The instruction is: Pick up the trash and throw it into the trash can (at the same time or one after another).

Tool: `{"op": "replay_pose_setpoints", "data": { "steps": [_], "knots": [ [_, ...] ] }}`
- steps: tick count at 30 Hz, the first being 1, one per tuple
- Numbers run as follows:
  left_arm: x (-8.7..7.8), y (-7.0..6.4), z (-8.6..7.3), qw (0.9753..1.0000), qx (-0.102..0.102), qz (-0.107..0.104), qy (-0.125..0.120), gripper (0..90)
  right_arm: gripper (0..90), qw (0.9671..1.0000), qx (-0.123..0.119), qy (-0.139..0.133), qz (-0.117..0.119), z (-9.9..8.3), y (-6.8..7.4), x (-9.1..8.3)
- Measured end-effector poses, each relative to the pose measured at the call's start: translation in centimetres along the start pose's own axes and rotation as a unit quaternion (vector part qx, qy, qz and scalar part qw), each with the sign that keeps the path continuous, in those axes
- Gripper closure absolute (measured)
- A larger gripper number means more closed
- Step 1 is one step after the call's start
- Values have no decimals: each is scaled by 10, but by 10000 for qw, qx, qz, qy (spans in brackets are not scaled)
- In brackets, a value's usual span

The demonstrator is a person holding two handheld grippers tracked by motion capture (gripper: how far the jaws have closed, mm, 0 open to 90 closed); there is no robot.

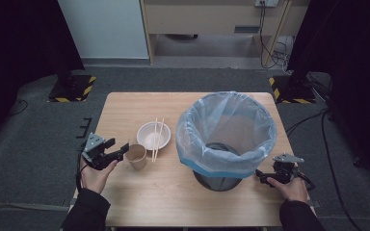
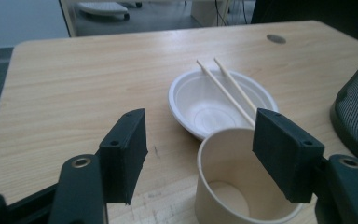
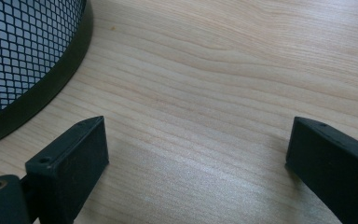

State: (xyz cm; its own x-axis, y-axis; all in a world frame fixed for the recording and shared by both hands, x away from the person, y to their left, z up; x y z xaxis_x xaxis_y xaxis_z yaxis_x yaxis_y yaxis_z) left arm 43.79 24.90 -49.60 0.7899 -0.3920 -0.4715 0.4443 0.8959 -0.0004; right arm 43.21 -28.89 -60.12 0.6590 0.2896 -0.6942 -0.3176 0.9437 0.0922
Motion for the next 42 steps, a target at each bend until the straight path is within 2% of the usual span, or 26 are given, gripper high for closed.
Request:
{"op": "replay_pose_setpoints", "data": {
  "steps": [11,16,20,24,26,29,35,42],
  "knots": [
    [20,-7,-20,9981,189,-111,570,450,53,10000,-23,9,13,0,0,0],
    [22,-3,-28,9967,101,-73,805,557,48,10000,-15,-6,15,0,1,0],
    [24,-2,-32,9959,-9,-101,900,674,47,10000,-23,-12,10,0,1,1],
    [23,-4,-34,9946,-30,-86,1034,781,46,10000,-33,-11,14,0,1,1],
    [22,-4,-34,9942,-80,-98,1066,809,45,10000,-34,-12,14,0,1,1],
    [19,-5,-31,9947,-169,-137,1008,826,45,10000,-38,-10,14,0,1,1],
    [11,-3,-24,9958,-169,-124,890,842,44,10000,-33,9,21,0,1,0],
    [-12,1,1,9990,-330,-71,305,842,42,10000,-32,11,27,-1,2,0]
  ]
}}
Point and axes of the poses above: each handheld gripper's, and its own axes: x roughly forward along the jaws, z roughly out of its top, y roughly to its left, the point moved 9 cm from there along x, roughly forward along the jaws, and after that the axes turned 7 degrees about x, right-handed, at the moved point
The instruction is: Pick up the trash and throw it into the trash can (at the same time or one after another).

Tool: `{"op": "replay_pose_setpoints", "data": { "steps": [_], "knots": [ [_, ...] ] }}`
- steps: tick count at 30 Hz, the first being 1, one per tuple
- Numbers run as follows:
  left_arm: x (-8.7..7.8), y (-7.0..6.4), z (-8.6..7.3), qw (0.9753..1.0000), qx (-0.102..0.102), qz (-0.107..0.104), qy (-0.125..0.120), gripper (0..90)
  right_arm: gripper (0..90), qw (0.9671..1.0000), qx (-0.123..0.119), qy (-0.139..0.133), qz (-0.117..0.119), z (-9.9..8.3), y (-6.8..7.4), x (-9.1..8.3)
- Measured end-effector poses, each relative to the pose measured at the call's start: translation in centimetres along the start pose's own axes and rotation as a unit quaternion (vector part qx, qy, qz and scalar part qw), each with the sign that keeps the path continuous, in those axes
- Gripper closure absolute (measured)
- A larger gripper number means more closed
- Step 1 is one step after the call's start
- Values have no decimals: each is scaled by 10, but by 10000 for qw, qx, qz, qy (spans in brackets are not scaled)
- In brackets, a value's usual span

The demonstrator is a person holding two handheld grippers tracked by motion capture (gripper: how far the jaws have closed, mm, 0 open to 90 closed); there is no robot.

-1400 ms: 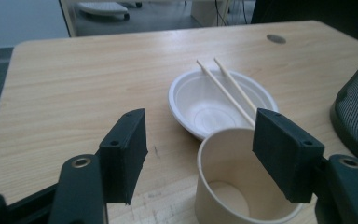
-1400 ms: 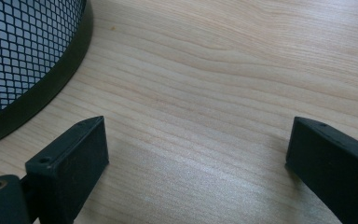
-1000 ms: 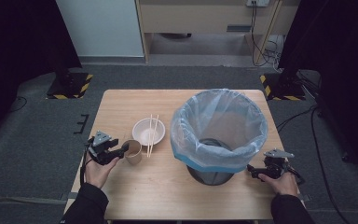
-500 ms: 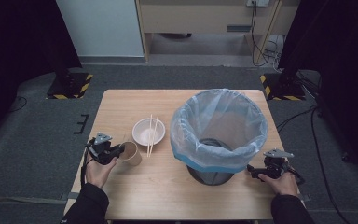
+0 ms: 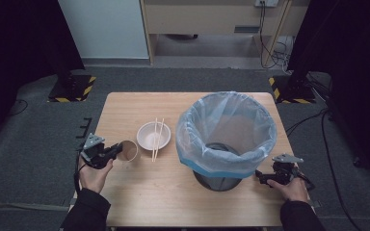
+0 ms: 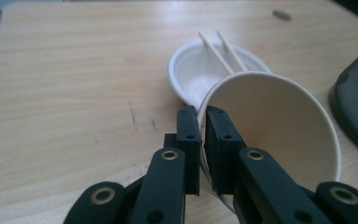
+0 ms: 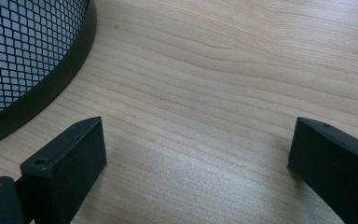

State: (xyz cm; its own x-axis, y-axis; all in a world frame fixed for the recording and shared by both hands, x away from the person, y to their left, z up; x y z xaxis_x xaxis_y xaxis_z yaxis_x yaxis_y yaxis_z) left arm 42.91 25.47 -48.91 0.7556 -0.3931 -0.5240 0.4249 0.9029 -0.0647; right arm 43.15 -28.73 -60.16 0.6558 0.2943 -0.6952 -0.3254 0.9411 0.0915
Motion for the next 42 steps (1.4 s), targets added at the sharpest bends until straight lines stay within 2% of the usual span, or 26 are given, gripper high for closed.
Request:
{"op": "replay_pose_setpoints", "data": {
  "steps": [4,8,18,22,25,27,31,35,42],
  "knots": [
    [-16,2,14,9993,-91,26,-364,842,41,10000,-15,-8,1,0,0,0],
    [-32,4,29,9974,-133,15,-706,841,40,10000,-15,-7,2,0,0,0],
    [-53,-9,57,9927,-34,-126,-1200,841,38,10000,-14,-6,1,0,0,0],
    [-68,-18,75,9881,69,-166,-1528,841,37,10000,-15,-2,2,0,0,0],
    [-84,-26,91,9824,126,-229,-1848,841,37,10000,-13,-4,2,0,0,0],
    [-91,-30,99,9801,196,-288,-1955,841,37,10000,-15,-4,2,0,0,0],
    [-108,-39,117,9730,362,-332,-2255,841,37,10000,-10,-1,4,0,0,0],
    [-117,-47,129,9678,440,-403,-2446,841,35,10000,-14,2,4,0,0,0],
    [-122,-66,148,9602,617,-547,-2669,841,30,10000,8,13,-5,0,1,1]
  ]
}}
Point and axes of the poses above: each handheld gripper's, and its own axes: x roughly forward along the jaws, z roughly out of its top, y roughly to its left, the point moved 9 cm from there along x, roughly forward along the jaws, and after that the axes turned 7 degrees about x, right-handed, at the moved point
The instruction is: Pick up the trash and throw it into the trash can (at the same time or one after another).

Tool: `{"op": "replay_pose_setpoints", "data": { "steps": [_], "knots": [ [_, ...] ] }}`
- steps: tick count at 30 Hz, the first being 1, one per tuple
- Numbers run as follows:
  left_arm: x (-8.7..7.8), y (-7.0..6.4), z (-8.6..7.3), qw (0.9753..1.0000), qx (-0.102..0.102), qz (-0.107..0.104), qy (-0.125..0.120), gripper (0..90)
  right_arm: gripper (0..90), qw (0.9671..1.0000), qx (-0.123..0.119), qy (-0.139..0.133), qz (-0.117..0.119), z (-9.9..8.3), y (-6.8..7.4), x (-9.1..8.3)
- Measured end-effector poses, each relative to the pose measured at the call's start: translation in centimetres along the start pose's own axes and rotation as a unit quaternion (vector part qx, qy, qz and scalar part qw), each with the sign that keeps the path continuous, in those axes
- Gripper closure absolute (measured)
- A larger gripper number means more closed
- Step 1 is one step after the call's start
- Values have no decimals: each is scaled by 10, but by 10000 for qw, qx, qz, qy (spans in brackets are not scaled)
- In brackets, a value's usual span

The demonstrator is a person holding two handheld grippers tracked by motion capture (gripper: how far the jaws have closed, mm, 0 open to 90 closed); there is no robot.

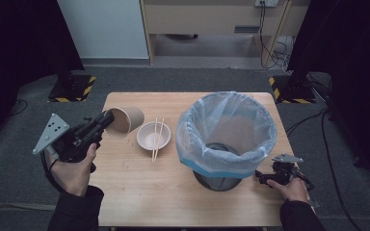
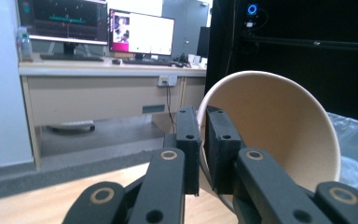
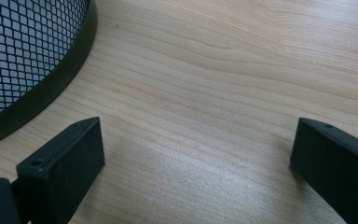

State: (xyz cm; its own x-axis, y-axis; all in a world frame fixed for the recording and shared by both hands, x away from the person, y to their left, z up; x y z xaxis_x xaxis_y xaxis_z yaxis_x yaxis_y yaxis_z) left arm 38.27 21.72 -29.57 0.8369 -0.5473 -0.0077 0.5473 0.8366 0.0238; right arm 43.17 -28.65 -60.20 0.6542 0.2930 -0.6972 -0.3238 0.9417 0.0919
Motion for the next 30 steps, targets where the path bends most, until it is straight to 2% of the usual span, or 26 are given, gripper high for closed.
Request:
{"op": "replay_pose_setpoints", "data": {
  "steps": [12,22,30],
  "knots": [
    [25,-26,33,9990,84,-314,-308,841,26,10000,-24,0,-11,0,0,0],
    [48,-59,57,9964,161,-634,-544,841,25,10000,-19,2,-11,0,0,0],
    [72,-91,65,9935,186,-934,-624,841,25,10000,-25,0,-12,0,0,0]
  ]
}}
Point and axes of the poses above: each handheld gripper's, and its own axes: x roughly forward along the jaws, z roughly out of its top, y roughly to its left, the point moved 9 cm from there along x, roughly forward along the jaws, and after that the axes turned 7 degrees about x, right-handed, at the moved point
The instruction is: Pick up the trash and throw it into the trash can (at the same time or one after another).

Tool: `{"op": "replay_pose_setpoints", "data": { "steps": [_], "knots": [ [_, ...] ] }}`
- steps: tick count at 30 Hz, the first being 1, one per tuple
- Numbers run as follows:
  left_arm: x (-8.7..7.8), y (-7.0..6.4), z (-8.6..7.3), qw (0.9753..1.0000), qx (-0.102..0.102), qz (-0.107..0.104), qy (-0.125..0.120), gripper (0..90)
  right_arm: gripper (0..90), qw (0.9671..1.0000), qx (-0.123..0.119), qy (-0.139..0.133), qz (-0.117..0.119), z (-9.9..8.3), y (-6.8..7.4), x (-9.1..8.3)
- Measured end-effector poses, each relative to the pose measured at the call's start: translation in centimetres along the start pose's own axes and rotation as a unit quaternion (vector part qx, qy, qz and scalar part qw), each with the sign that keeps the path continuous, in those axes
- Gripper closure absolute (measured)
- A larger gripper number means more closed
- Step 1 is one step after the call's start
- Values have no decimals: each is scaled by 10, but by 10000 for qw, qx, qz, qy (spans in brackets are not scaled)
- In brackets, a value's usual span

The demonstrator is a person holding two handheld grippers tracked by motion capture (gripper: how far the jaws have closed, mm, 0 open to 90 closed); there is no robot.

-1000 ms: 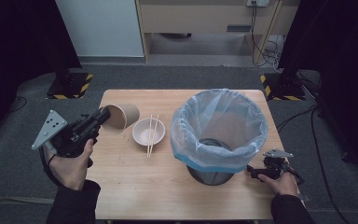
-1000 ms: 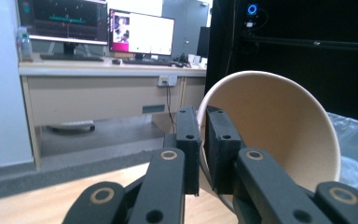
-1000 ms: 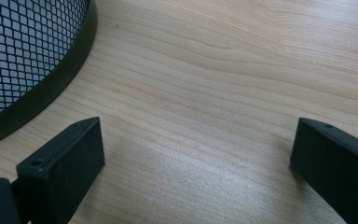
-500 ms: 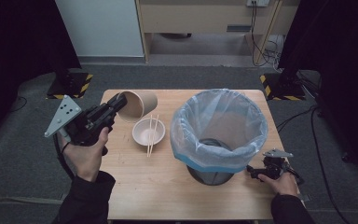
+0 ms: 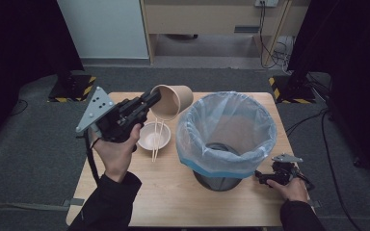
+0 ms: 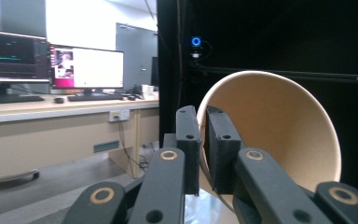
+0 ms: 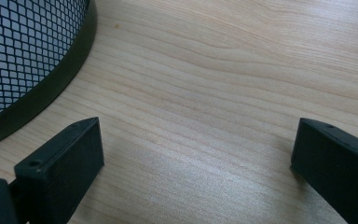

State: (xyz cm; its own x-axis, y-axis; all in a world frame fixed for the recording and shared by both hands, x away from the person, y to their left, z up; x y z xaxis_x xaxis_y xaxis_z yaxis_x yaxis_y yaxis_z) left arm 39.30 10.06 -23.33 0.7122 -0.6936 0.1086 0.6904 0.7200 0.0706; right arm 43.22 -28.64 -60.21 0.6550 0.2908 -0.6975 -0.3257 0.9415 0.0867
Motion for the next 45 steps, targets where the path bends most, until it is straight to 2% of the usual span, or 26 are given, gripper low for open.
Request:
{"op": "replay_pose_setpoints", "data": {
  "steps": [9,15,21,26,28,30,32,36,39,45],
  "knots": [
    [34,-26,-11,9993,-96,-337,89,841,24,10000,-4,4,6,0,0,0],
    [56,-39,-27,9982,-136,-481,334,841,23,10000,-4,6,8,0,0,0],
    [79,-52,-49,9956,-164,-642,669,840,22,10000,-7,7,9,0,0,0],
    [91,-62,-64,9924,-153,-844,886,835,21,10000,-8,8,11,0,0,0],
    [93,-64,-66,9920,-197,-935,819,794,21,10000,-10,9,12,0,0,0],
    [93,-63,-65,9924,-238,-950,743,708,20,10000,-10,10,12,0,0,0],
    [91,-60,-63,9929,-321,-926,668,663,20,10000,-8,10,14,0,0,0],
    [81,-47,-55,9959,-224,-715,498,545,20,10000,-10,14,23,0,1,0],
    [68,-30,-50,9980,-163,-429,427,472,20,10000,-13,14,23,0,1,0],
    [45,9,-54,9985,-282,27,478,413,20,10000,-8,19,28,0,1,0]
  ]
}}
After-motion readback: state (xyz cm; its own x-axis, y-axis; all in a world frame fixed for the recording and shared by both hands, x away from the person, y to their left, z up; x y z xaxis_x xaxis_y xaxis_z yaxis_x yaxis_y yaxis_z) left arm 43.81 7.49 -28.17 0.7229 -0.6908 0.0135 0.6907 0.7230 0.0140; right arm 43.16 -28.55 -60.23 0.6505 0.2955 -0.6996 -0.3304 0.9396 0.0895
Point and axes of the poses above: each handheld gripper's, and its own axes: x roughly forward along the jaws, z roughly out of its top, y roughly to its left, the point moved 9 cm from there along x, roughly forward along the jaws, and after that the axes turned 7 degrees about x, right-handed, at the moved point
